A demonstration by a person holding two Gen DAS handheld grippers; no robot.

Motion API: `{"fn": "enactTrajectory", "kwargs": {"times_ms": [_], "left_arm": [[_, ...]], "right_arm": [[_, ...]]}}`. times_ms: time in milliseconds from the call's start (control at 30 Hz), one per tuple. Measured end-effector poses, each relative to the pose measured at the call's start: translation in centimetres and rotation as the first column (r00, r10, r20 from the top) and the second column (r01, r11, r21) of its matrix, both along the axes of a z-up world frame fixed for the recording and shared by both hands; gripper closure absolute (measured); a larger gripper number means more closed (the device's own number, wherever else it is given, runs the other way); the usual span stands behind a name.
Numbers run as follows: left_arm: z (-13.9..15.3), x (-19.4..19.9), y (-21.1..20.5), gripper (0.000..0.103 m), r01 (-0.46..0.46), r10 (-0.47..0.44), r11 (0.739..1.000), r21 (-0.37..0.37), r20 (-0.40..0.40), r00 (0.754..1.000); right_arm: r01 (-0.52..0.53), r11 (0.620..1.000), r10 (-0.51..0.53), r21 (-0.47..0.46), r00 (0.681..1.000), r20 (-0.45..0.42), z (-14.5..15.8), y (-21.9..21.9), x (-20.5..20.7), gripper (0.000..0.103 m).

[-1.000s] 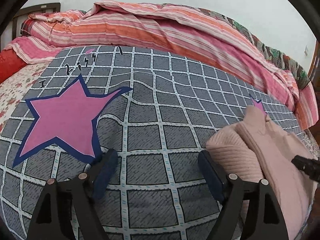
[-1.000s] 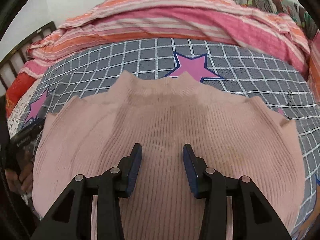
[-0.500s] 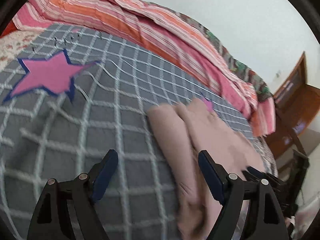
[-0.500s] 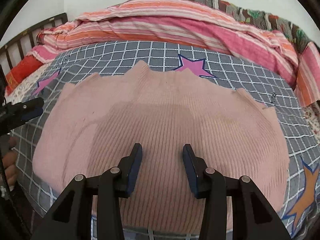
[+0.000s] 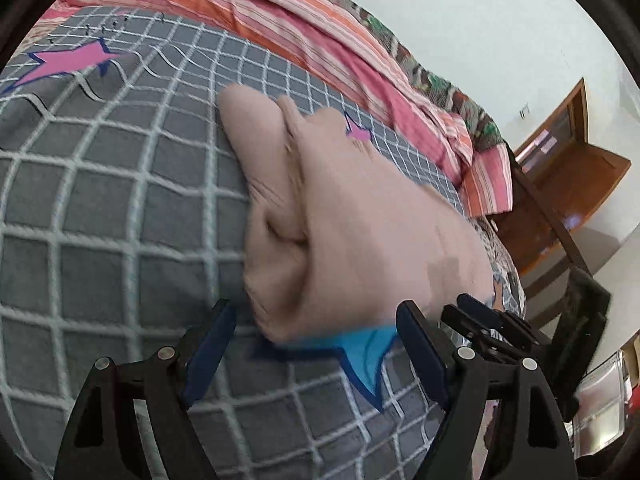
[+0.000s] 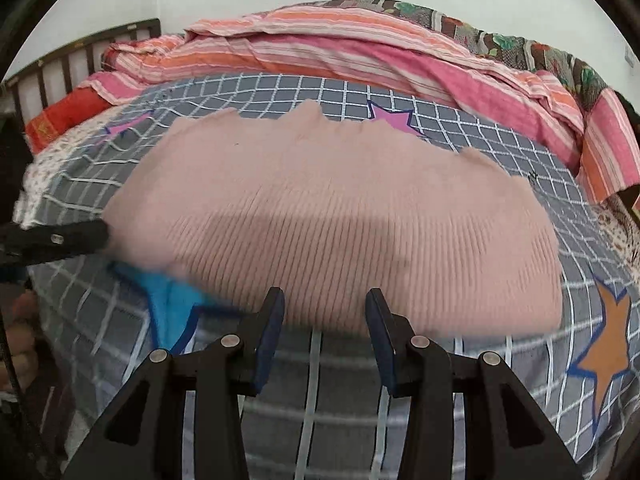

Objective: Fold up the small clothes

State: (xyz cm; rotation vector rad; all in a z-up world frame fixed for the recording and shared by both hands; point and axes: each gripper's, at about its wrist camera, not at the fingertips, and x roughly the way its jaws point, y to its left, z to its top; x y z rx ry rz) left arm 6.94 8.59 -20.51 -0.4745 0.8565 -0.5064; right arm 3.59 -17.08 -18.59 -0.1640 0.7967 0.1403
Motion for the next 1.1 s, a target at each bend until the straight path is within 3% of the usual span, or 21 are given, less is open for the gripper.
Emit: {"fn": "enactTrajectory", "kwargs": {"times_ms": [100, 333, 467, 667, 867, 1100], "left_arm": [[-0.3, -0.2, -1.5, 0.022, 0.043, -0.043, 0.998, -0.054, -0.013, 0.999], [0.7, 1.2, -2.4, 0.023, -0.172, 0.181, 0.974, -0.147, 0.048, 0.982], [0.7, 3.2, -2.2, 0.029, -0.271, 0.274, 0.947, -0.172, -0.005, 0.962], [0.5, 5.2, -2.0, 0.048, -0.399, 0.394, 0.902, -0.166, -0.066, 0.917], [1.5, 6.0, -2.0, 0.078, -0.428, 0.421, 0.897, -0.107, -0.087, 0.903], [6.0, 6.5, -4.1, 0.083, -0.41, 0.41, 0.911, -0.049, -0.011, 0.912]], "right_arm": [[-0.008, 0.999, 0.009, 0.047, 1.0, -0.012, 0.5, -1.4, -1.2, 0.061], [0.024, 0.998, -0.026, 0.059, 0.999, 0.038, 2.4, -6.2, -3.8, 0.061], [0.085, 0.992, -0.09, 0.088, 0.995, 0.052, 3.3, -10.2, -4.6, 0.061], [0.191, 0.961, -0.199, 0.198, 0.98, 0.018, 4.0, -16.6, -5.2, 0.061], [0.238, 0.937, -0.25, 0.255, 0.968, 0.014, 4.7, -20.4, -5.5, 0.061], [0.249, 0.931, -0.263, 0.269, 0.965, 0.017, 4.4, -21.6, -6.0, 0.061]]}}
